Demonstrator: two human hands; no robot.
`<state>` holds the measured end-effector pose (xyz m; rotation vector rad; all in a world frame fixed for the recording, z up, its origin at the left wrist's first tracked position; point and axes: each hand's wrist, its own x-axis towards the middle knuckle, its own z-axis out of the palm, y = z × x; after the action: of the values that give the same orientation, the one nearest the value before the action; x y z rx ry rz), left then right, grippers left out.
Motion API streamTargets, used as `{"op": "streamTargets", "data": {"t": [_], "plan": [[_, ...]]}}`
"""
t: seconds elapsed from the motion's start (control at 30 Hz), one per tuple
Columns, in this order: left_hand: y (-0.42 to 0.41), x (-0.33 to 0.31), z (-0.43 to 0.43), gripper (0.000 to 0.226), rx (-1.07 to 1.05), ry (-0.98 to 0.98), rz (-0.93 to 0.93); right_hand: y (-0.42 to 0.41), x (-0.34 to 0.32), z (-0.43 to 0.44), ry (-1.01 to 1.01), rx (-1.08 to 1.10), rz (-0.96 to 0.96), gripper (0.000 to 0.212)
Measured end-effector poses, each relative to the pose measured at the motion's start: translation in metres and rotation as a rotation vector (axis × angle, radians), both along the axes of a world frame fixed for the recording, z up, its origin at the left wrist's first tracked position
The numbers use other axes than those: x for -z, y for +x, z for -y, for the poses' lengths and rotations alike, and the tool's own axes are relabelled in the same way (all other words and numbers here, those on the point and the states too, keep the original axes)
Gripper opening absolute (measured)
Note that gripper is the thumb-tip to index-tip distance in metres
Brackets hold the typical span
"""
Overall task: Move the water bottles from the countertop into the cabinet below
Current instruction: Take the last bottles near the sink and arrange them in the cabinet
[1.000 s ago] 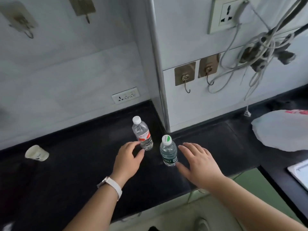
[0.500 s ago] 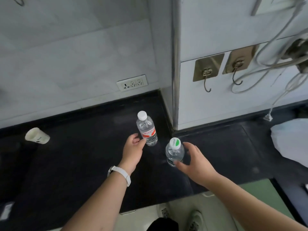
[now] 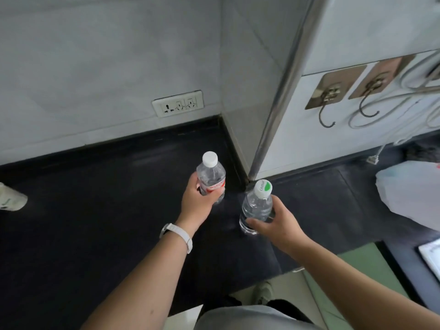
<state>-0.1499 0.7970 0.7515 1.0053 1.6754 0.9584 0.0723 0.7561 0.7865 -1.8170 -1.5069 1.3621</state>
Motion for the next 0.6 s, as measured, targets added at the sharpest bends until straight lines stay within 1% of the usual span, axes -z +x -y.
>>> {"op": "streamTargets", "data": {"t": [0.07,0.27,0.47,0.6], "plan": [[-0.002,0.002,-0.003,0.058,0.002,0.005,0.015,-0.004,0.003,-0.001,-0.007,0.037,-0.016,0.061],[-0.004,-0.005,-0.003,0.051,-0.018,0.034,0.04,-0.013,0.006,-0.005,0.003,0.122,-0.067,0.052],[-0.004,-0.02,0.02,0.046,-0.034,0.024,0.081,-0.014,-0.003,-0.005,0.005,0.144,-0.145,0.048],[0.002,-0.038,0.038,0.041,-0.062,0.011,0.095,-0.007,-0.004,-0.003,-0.009,0.113,-0.209,0.047]]}}
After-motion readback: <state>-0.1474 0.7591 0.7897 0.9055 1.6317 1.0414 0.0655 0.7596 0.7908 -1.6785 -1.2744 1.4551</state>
